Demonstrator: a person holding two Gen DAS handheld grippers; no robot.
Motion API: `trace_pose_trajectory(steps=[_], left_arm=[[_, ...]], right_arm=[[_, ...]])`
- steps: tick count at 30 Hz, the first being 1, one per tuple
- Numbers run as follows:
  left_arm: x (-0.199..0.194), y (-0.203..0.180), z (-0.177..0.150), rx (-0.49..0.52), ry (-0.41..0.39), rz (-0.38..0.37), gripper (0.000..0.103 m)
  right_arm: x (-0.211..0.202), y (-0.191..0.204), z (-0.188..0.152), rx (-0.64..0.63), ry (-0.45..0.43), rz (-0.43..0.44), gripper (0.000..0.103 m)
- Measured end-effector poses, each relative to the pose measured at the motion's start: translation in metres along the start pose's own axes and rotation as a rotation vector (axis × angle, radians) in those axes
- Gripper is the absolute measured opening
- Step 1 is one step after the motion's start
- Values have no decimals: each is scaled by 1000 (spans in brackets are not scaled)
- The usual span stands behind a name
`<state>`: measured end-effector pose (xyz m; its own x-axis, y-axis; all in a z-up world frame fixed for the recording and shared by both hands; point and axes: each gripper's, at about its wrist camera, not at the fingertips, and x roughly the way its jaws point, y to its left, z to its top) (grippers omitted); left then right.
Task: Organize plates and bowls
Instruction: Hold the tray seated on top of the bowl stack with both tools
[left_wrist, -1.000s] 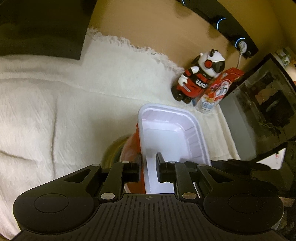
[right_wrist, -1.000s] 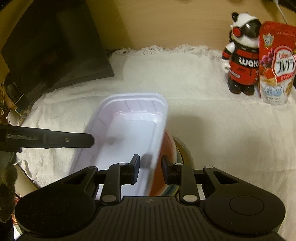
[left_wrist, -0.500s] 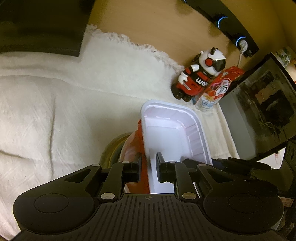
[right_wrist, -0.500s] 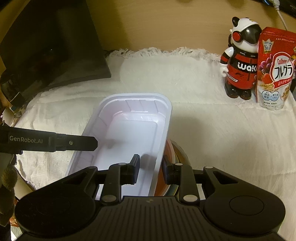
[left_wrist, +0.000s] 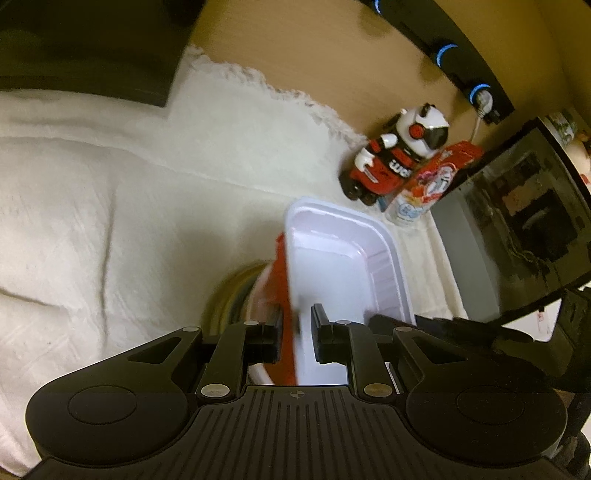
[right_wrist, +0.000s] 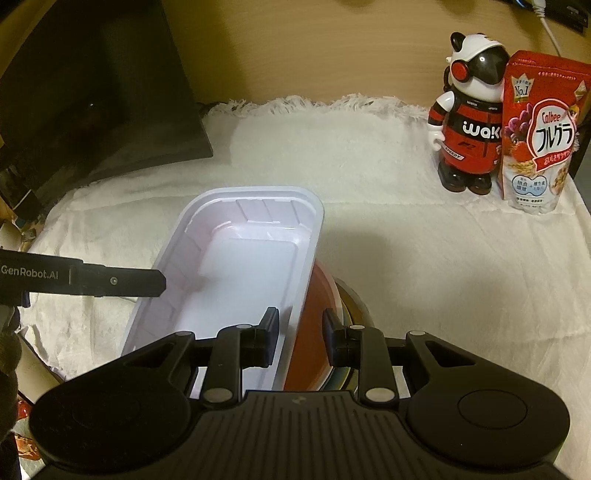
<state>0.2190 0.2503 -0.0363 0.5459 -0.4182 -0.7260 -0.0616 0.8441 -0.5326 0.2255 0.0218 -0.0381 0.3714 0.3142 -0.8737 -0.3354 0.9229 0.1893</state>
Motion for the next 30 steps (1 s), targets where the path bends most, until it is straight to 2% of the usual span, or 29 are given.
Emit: trace_pose_trajectory(steps=[12,30], left_arm=[[8,-5,-2,9,15,-16,17],[-7,-8,-3,27,-2,-20,17]], right_arm=[[0,0,-1,-4,-12,-9,25],[-17,3,1,-22,-44,14,25]])
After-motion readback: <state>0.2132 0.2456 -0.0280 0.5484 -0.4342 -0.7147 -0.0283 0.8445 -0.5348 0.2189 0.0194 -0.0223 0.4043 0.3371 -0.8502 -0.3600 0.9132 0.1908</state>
